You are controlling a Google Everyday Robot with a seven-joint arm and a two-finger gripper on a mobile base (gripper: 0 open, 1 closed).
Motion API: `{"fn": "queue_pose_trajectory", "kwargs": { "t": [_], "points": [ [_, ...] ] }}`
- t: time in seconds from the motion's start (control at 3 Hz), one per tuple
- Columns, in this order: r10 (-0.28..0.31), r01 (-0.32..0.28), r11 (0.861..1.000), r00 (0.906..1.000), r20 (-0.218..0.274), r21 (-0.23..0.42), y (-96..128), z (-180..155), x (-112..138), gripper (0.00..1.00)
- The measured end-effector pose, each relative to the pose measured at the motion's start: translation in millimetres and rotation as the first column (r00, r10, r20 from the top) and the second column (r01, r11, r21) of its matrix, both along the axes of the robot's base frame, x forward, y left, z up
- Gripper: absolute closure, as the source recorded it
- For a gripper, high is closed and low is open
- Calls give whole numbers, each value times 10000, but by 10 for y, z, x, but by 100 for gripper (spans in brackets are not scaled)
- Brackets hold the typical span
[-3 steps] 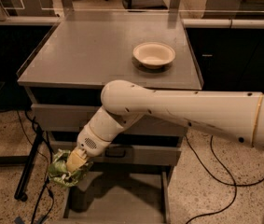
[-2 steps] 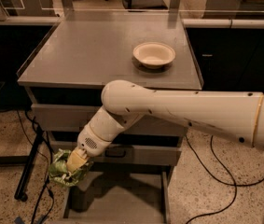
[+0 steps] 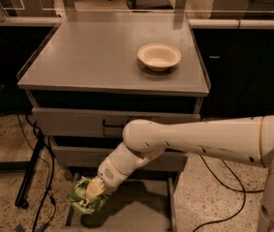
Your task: Place green jalapeno chip bag into bottom drawer
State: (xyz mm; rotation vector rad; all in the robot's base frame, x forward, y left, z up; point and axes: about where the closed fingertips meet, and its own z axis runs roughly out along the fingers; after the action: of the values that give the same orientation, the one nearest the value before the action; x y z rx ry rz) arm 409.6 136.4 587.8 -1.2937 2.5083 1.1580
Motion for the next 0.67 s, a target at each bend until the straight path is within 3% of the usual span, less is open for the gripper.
{"fn": "queue_pose_trajectory", "kwargs": {
  "t": [0.33, 0.67],
  "points": [
    [-1279, 1222, 9903, 9876, -907, -661, -235, -497, -89, 100],
    [-1299, 1244, 9905, 9864, -1007, -587, -220, -552, -101, 100]
  ]
}}
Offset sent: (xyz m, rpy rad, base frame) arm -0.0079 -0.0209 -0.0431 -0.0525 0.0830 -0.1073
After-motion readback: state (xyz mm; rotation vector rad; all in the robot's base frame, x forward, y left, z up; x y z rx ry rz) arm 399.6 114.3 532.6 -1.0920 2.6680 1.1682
